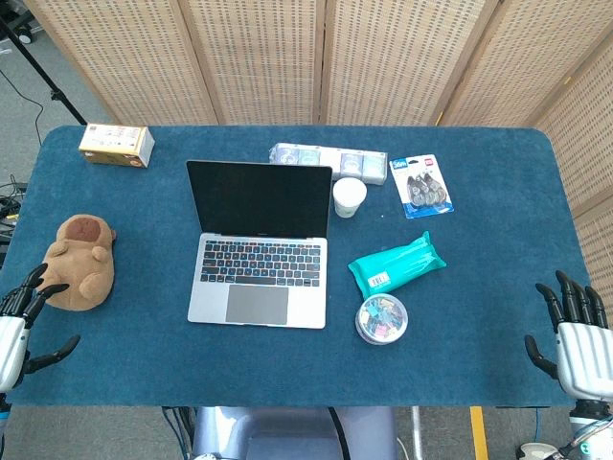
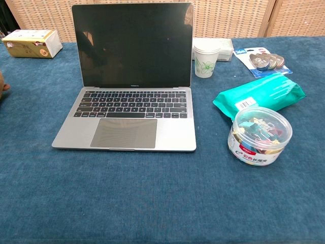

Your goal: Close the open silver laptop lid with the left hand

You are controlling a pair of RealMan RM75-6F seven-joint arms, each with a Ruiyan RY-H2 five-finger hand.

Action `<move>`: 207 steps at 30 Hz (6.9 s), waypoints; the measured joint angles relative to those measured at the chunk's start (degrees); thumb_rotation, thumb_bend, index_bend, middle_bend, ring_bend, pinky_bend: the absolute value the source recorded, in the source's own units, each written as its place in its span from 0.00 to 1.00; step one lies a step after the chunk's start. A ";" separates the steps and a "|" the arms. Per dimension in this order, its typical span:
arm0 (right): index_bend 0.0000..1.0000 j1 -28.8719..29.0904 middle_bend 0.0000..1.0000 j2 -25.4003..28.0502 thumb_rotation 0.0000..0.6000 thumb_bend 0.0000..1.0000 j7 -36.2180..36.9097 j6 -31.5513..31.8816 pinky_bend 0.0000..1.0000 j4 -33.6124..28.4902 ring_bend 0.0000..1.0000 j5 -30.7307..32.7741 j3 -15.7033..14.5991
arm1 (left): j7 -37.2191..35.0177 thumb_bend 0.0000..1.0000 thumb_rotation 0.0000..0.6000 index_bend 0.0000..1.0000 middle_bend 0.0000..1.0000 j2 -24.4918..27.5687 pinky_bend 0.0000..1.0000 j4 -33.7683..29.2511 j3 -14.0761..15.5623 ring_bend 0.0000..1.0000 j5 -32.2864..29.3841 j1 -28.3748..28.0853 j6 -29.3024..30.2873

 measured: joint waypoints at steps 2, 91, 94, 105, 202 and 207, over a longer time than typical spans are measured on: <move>0.14 0.03 0.00 0.00 1.00 0.37 0.01 -0.04 0.00 0.05 0.00 0.09 0.06 | 0.11 0.19 1.00 0.25 0.08 -0.05 0.19 0.03 0.04 0.16 -0.02 -0.04 -0.12; 0.14 -0.25 0.00 3.13 1.00 0.38 5.48 -2.73 0.00 0.08 0.00 1.41 -1.07 | -3.58 0.19 1.00 0.16 0.01 -7.53 0.14 19.66 -17.08 0.05 -14.81 -49.42 -44.63; 0.14 -0.61 0.00 3.25 1.00 0.38 5.36 -2.40 0.00 0.01 0.00 1.26 -1.38 | -3.26 0.19 1.00 0.16 0.01 -7.99 0.14 19.65 -16.98 0.05 -15.54 -50.05 -44.93; 0.14 -2.65 0.00 3.79 1.00 0.37 4.42 0.21 0.00 -0.80 0.00 0.95 -2.18 | -2.76 0.19 1.00 0.16 0.01 -9.08 0.14 20.77 -15.38 0.05 -17.43 -50.42 -45.43; 0.14 -3.10 0.00 5.59 1.00 0.37 7.43 -1.03 0.00 -0.47 0.00 2.07 -1.61 | -0.58 0.19 1.00 0.21 0.02 -7.29 0.13 15.25 -14.38 0.08 -37.62 -59.17 -57.26; 0.14 -3.09 0.00 5.59 1.00 0.38 7.45 -1.08 0.00 -0.49 0.00 2.05 -1.63 | 2.12 0.19 1.00 0.21 0.02 -5.33 0.13 10.79 -14.06 0.09 -40.52 -59.44 -55.69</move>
